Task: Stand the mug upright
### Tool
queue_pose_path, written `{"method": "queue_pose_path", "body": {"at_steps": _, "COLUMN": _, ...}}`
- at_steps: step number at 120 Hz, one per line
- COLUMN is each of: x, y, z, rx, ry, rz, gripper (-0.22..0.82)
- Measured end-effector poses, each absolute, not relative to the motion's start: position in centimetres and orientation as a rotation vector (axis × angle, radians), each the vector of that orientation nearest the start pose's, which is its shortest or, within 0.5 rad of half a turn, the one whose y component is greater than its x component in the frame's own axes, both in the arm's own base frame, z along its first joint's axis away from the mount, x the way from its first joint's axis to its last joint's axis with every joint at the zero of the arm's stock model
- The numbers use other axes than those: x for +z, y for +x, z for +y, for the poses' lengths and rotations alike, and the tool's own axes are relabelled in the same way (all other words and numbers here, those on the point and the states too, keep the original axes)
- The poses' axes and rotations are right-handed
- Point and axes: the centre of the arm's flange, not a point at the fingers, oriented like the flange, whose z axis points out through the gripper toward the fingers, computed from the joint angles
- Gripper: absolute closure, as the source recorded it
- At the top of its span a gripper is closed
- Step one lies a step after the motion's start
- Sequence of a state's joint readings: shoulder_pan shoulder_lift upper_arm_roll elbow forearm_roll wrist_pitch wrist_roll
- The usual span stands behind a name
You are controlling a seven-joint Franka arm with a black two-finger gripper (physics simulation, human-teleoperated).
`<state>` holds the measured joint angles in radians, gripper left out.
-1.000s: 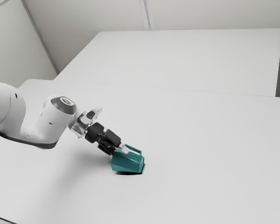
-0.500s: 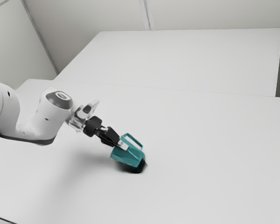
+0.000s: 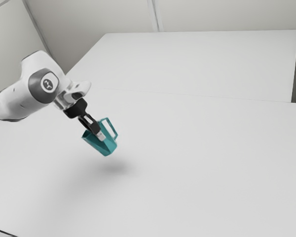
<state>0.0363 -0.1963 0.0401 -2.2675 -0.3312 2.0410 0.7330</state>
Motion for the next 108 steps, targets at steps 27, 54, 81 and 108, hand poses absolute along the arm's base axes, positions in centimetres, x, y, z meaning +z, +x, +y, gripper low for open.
{"method": "queue_pose_path", "body": {"at_steps": 27, "x": 45.0, "y": 49.2, "z": 0.2, "rx": -0.097, "ry": -3.06, "rz": 0.711, "gripper": 0.78}}
{"method": "queue_pose_path", "body": {"at_steps": 54, "x": 43.2, "y": 50.0, "z": 0.3, "rx": -0.103, "ry": -3.064, "rz": 0.458, "gripper": 0.78}}
{"method": "queue_pose_path", "body": {"at_steps": 81, "x": 39.9, "y": 51.1, "z": 0.2, "rx": -0.056, "ry": -3.084, "rz": 0.275, "gripper": 0.78}}
{"method": "queue_pose_path", "body": {"at_steps": 108, "x": 37.4, "y": 51.6, "z": 0.2, "rx": -0.006, "ry": -3.092, "rz": 0.145, "gripper": 0.78}}
